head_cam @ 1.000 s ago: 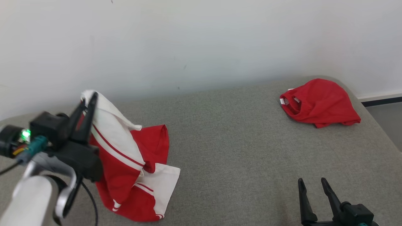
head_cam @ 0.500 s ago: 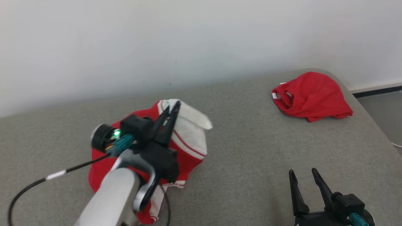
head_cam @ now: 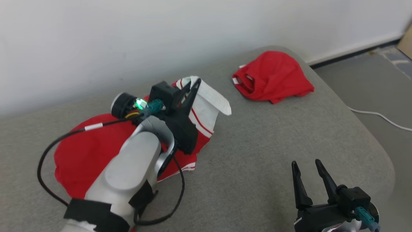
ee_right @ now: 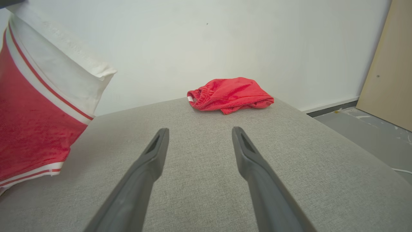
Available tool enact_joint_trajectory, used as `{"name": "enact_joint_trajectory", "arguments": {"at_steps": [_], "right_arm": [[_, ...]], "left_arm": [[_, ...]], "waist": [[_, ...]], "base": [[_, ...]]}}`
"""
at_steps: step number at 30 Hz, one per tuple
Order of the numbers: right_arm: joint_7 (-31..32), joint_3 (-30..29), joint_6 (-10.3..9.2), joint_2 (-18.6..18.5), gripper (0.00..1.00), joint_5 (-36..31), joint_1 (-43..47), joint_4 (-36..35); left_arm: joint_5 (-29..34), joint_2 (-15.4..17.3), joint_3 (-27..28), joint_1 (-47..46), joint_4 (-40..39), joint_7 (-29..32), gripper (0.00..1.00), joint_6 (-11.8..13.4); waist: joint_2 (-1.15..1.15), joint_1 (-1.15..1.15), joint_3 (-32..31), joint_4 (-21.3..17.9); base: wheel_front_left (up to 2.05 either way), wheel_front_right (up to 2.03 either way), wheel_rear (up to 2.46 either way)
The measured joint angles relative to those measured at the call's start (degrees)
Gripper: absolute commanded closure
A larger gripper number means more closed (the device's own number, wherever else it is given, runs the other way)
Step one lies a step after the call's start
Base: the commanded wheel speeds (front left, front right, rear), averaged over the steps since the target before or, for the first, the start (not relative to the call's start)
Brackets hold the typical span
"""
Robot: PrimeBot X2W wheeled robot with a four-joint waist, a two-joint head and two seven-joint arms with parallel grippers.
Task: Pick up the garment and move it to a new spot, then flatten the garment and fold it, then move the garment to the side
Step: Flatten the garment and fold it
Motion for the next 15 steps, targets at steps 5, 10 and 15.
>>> {"name": "enact_joint_trajectory", "arguments": {"at_steps": [5,10,15], "right_arm": [[0.01,-0.20,0.00,0.69,0.00,0.10,-0.76,-0.44],[0.00,-0.24,0.00,0.99,0.00,0.47,-1.72,-0.56],[0.00,-0.75,0.00,1.24,0.00,0.13,-1.81,-0.48]], "left_arm": [[-0.55,-0.32,-0.90,-6.06,6.17,-2.32,1.00,-0.20],[-0.99,-0.57,-1.69,-9.59,12.00,-4.21,0.00,-0.26],[-1.85,-0.92,-3.68,-10.28,13.61,-5.53,0.00,-0.27]], "waist": [[0.00,0.01,3.40,-3.04],[0.00,0.01,6.48,-5.33],[0.01,0.01,8.14,-5.93]], "base": [[0.00,0.00,0.00],[0.00,0.00,0.00],[0.00,0.00,0.00]]}}
